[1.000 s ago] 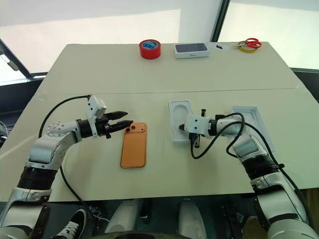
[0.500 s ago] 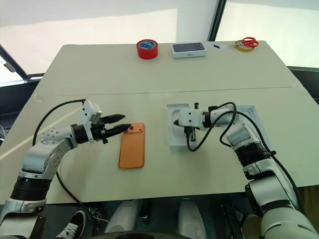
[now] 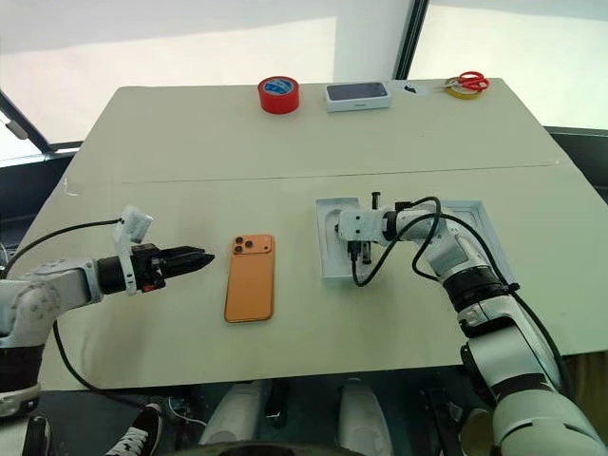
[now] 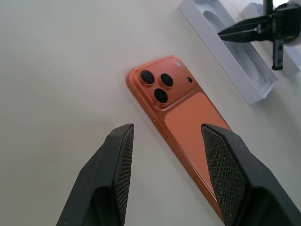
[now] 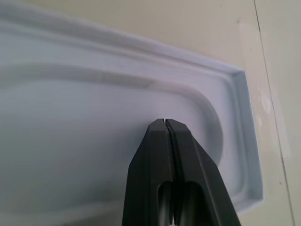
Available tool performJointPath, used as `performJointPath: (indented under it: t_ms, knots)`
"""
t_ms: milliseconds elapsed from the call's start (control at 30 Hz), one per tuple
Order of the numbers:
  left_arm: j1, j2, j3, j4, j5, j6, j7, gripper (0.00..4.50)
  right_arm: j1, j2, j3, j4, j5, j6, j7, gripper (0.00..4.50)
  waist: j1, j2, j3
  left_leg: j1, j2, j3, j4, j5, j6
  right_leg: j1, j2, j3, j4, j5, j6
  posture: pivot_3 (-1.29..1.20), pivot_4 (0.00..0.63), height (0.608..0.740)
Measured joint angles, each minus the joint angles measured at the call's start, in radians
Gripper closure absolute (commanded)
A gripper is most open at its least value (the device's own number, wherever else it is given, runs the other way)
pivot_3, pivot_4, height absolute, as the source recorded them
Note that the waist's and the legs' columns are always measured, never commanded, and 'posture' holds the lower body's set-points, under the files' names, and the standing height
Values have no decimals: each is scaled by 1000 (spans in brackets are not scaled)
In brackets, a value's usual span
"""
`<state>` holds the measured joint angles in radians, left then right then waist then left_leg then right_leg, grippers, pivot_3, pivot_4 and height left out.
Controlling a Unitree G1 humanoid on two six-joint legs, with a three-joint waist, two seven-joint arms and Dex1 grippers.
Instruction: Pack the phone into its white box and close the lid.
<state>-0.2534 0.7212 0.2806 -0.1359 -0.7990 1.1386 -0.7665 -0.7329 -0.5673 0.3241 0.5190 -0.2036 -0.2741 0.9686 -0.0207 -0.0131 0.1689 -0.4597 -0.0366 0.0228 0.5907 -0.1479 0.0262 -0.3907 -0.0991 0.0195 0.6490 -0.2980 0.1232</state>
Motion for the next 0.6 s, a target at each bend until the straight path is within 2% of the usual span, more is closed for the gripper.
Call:
performJointPath:
  t_ms: [133, 300, 500, 600]
  knots:
    - [6, -30, 50, -13, -101, 179, 55, 2084, 9, 28, -43, -166, 97, 115, 30, 4469, 2, 0, 0, -1, 0, 0, 0, 0, 0, -1, 0, 0, 0, 0, 1, 0, 150, 738]
    - [18, -99, 53, -12, -126, 255, 136, 2084, 52, 89, -20, -416, 158, 334, 53, 4469, 6, 0, 0, -1, 0, -1, 0, 0, 0, -1, 0, 0, 1, 0, 0, 0, 150, 738]
    - [-4, -137, 50, -11, -128, 283, 183, 2084, 133, 133, 148, -550, 47, 446, 31, 4469, 7, 0, 0, -1, 0, 0, 0, 0, 0, -1, -1, 0, 0, -1, -3, 0, 150, 738]
    - [-9, -156, 38, -18, -125, 274, 200, 2084, 133, 100, 217, -544, -47, 445, 31, 4469, 10, 0, -1, -1, -1, 0, 0, 0, 0, -1, -1, -1, 0, -1, -3, 0, 150, 738]
